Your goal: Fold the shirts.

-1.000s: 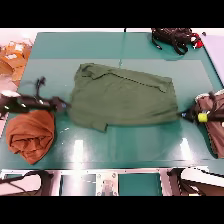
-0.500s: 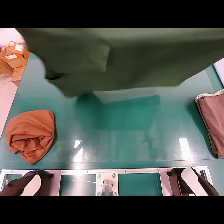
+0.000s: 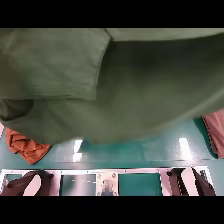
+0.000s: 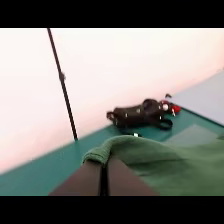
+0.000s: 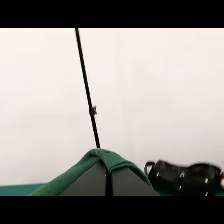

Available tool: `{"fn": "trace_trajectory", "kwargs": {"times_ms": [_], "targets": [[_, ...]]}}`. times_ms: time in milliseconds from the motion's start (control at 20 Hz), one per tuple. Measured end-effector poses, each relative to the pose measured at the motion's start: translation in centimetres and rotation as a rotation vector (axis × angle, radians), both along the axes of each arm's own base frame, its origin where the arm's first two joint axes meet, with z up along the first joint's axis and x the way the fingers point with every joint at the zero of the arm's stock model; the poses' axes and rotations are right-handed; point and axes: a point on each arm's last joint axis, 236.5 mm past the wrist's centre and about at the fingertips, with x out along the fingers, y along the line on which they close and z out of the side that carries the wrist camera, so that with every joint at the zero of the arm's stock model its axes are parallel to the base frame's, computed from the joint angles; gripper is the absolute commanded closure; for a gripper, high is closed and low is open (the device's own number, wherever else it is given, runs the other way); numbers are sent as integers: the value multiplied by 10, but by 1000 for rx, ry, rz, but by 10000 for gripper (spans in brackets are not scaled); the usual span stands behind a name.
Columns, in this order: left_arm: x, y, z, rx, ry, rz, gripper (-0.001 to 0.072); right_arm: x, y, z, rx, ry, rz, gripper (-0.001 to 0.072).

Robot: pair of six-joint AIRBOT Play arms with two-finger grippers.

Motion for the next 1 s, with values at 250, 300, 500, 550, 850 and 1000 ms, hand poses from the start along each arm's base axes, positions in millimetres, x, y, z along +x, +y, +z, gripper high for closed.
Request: {"fn": "trace_trajectory", "kwargs": {"times_ms": [250, 300, 500, 550, 850, 1000], "targets": [[100, 19, -120, -180, 376, -45, 689, 81, -23, -145, 198, 297, 129, 699], [120, 22, -149, -222, 441, -55, 688, 97, -24, -179, 235, 357, 146, 699], [190, 30, -282, -343, 691, -55, 688, 158, -28, -319, 357, 598, 166, 699], [205, 27, -313, -358, 740, -53, 688, 172, -30, -351, 388, 650, 163, 699], [292, 5, -439, -388, 877, 38, 689, 243, -45, -482, 558, 837, 148, 699], [330, 1, -451, -407, 863, 67, 689, 280, -53, -503, 619, 827, 157, 699]]}}
